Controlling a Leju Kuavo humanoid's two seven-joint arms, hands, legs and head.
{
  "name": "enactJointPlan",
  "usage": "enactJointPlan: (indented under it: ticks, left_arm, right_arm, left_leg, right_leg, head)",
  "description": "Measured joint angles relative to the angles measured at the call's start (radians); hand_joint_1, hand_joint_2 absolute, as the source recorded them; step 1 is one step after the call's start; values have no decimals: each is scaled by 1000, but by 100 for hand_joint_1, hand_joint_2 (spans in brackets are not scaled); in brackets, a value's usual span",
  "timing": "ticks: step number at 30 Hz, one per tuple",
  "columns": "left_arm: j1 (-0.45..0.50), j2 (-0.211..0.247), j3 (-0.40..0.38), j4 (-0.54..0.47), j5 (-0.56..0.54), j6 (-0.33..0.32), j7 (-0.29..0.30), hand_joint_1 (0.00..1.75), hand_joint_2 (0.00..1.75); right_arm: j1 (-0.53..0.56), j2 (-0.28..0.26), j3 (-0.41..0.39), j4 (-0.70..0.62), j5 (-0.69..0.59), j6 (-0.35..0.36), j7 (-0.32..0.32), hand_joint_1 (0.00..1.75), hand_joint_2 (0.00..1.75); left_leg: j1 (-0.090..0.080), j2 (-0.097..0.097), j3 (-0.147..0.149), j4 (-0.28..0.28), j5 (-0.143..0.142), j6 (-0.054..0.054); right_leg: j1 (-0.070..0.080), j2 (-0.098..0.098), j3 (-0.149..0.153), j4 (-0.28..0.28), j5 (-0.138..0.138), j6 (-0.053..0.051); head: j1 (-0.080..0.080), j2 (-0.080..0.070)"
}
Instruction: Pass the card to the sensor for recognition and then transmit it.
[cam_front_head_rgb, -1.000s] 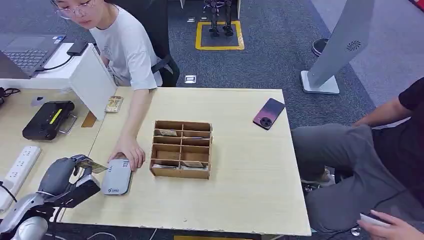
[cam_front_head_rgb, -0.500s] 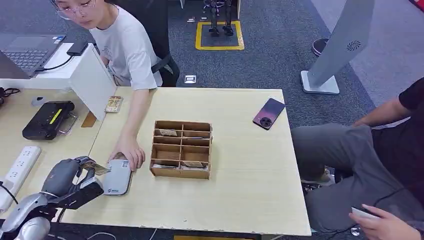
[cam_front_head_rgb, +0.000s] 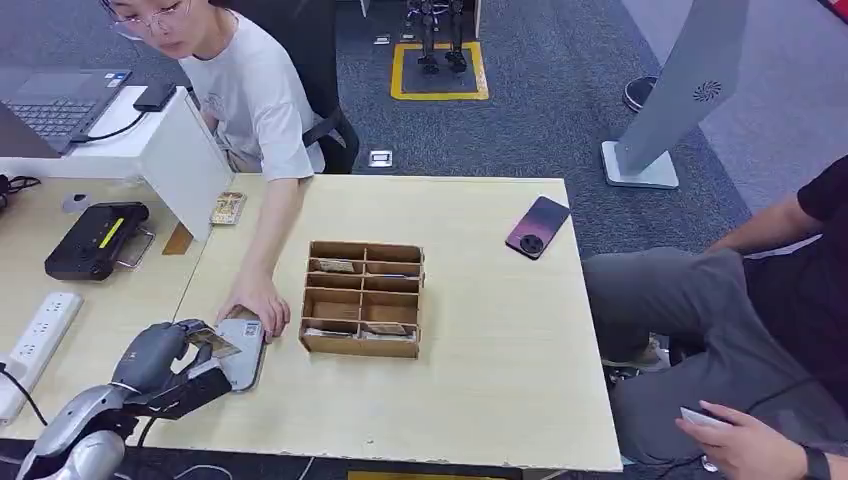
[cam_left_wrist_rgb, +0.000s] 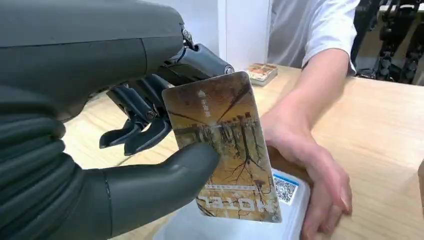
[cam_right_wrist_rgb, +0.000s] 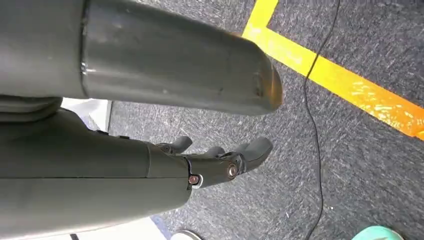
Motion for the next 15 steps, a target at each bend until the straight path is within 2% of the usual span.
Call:
enactJointPlan:
  ticks: [15]
  left_arm:
    - [-74,-49,-69,95,-53,27,51,175,175]
  right_arm:
    - [-6,2,24,-8,2,21,5,0,0]
  left_leg:
    - [0,0,0,0,0,0]
  right_leg:
    - [0,0,1,0,0,0]
  head:
    - [0,0]
